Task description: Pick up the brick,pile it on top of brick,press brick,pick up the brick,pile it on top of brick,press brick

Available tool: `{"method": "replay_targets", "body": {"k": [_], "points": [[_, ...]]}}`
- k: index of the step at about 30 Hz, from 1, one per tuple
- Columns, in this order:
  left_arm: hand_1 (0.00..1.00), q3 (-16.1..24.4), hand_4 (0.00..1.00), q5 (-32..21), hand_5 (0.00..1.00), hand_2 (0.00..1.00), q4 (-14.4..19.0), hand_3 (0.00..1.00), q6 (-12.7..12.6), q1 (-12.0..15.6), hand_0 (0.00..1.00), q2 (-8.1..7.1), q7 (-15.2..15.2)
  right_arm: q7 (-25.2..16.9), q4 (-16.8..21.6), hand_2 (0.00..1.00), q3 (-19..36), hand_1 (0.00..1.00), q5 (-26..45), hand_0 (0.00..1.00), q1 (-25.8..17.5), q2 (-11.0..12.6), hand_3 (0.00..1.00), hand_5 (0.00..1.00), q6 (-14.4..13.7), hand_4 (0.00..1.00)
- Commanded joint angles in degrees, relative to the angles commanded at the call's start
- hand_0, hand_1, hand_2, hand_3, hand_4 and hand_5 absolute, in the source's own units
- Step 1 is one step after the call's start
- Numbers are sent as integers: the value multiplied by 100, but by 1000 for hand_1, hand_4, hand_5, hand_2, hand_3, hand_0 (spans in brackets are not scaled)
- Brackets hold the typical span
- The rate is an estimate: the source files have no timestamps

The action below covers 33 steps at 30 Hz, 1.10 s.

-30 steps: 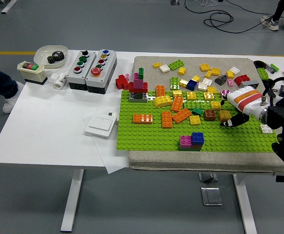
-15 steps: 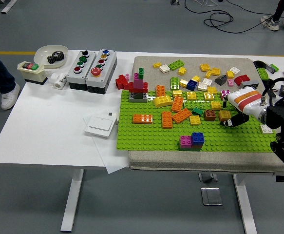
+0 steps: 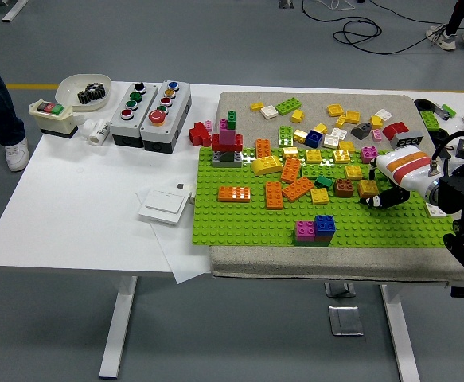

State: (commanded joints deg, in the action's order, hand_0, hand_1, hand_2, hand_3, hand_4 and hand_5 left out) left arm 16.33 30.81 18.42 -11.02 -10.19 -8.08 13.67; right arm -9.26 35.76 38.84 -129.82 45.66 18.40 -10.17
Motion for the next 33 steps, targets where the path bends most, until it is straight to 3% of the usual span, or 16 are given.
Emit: {"method": "replay_targets", "body": {"k": [2,8,33], "points": [[726,-3,721,-2,686,748,1,614,1,-3,701,0,-1,-7,2,180,-1,130,-3,216,-1,0,540,573,-29,787],[727,-4,721,3,686,748,2,614,3,-10,701,2,-2,-20,13,179,-9,127,-12,211,-4,4,538,579,-80,762],[725,-20,721,-16,686,748,3,614,5,-24,700,6,-13,-249,-82,168,-71,108,-18,182,-44,18,517,575,-276,729]]}}
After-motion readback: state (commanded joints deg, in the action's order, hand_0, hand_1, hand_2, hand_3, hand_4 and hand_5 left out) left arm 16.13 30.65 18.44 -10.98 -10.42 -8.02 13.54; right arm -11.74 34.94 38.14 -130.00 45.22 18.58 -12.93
